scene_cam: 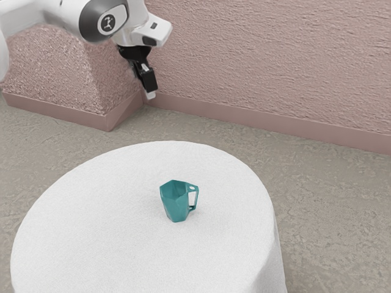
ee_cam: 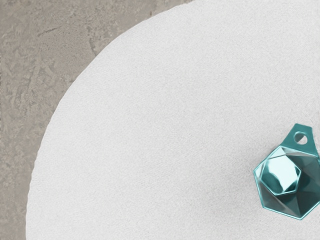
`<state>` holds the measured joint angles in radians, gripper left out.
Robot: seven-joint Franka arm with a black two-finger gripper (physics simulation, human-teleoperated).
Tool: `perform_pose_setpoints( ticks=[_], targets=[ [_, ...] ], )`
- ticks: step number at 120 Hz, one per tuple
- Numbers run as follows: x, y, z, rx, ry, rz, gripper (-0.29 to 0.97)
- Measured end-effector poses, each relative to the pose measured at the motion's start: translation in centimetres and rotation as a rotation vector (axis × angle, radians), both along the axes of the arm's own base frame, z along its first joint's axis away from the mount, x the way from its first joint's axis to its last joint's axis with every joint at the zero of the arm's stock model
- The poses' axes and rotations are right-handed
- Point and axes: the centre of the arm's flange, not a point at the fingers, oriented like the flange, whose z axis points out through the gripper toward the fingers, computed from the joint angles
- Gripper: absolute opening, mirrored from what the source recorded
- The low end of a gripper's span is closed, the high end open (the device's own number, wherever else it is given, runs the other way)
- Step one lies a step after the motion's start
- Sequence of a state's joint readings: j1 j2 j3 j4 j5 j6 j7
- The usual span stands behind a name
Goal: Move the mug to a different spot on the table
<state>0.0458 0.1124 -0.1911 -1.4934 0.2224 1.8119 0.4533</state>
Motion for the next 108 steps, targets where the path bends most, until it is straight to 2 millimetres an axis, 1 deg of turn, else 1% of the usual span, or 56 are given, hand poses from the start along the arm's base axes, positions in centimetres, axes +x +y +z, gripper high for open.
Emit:
perform_pose_setpoints(
  ticks=[13, 20, 37, 46, 54, 64, 75, 81, 90, 99, 108],
  targets=[
    [-0.4, -1.8, 0.4, 0.007, -0.004, -0.058, 0.68],
    [-0.1, -2.4, -0.5, 0.011, 0.012, -0.083, 0.68],
    [1.9, -2.1, -5.5, 0.035, 0.096, -0.110, 0.68],
    [2.5, -2.7, -7.6, 0.063, 0.130, -0.138, 0.68],
    [2.7, -3.5, -9.4, 0.080, 0.162, -0.166, 0.68],
    [2.5, -5.1, -11.1, 0.094, 0.196, -0.205, 0.68],
    [2.6, -6.9, -14.1, 0.098, 0.254, -0.244, 0.68],
    [2.4, -7.3, -16.2, 0.097, 0.295, -0.257, 0.68],
    [2.0, -8.4, -18.5, 0.083, 0.343, -0.279, 0.68],
    [1.7, -8.9, -21.1, 0.044, 0.396, -0.283, 0.68],
    [2.0, -9.1, -23.5, 0.002, 0.436, -0.279, 0.68]
  ],
)
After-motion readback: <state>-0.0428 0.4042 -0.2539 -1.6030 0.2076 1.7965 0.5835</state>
